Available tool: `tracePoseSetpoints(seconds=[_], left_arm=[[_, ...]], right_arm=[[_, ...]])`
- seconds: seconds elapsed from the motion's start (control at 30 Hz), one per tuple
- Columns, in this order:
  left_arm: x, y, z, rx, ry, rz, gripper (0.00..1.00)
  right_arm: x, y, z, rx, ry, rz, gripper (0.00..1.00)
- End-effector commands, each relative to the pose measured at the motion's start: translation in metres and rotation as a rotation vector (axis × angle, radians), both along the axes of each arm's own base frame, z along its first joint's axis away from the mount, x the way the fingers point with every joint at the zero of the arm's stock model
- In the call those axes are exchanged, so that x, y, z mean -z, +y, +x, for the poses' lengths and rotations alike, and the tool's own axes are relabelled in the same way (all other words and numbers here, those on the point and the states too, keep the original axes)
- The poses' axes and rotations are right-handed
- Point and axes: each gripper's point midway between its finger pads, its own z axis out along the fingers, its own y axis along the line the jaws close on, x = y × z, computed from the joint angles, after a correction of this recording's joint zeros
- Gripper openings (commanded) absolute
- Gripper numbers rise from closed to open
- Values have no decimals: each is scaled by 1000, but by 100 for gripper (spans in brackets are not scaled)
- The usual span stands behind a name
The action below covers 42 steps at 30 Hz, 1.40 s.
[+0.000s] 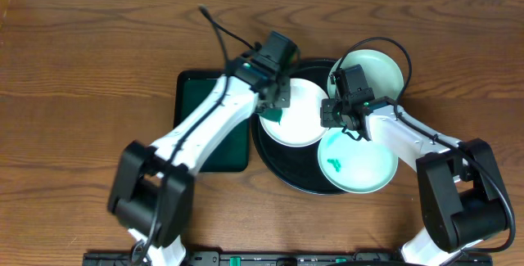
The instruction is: Clean dirty plates on tray and stack at the side
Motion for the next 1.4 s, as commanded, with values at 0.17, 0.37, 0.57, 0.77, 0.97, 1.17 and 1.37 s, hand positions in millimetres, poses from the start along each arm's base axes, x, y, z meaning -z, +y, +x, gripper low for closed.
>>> tracePoseSetpoints(seconds=[0.17, 0.37, 0.57, 0.77, 0.97, 1.17, 1.37], left_arm=[[26, -12, 7, -34, 40, -9, 8], [43, -13, 8, -33, 63, 4, 7], [56, -12, 7, -33, 85, 19, 8], [62, -12, 7, -34, 95, 25, 7], [83, -10, 3, -35, 137, 53, 7], [91, -13, -2, -25, 169, 39, 7], [101, -13, -6, -20, 195, 42, 7]], right_arm=[[-8, -1, 2, 5, -13, 0, 1], [-8, 0, 2, 5, -11, 0, 1], [-7, -1, 0, 4, -6, -2, 1], [-6, 0, -2, 0, 0, -5, 1], [-6, 0, -2, 1, 3, -6, 1], [-6, 0, -3, 0, 5, -7, 1], [-6, -1, -3, -17, 5, -15, 1]])
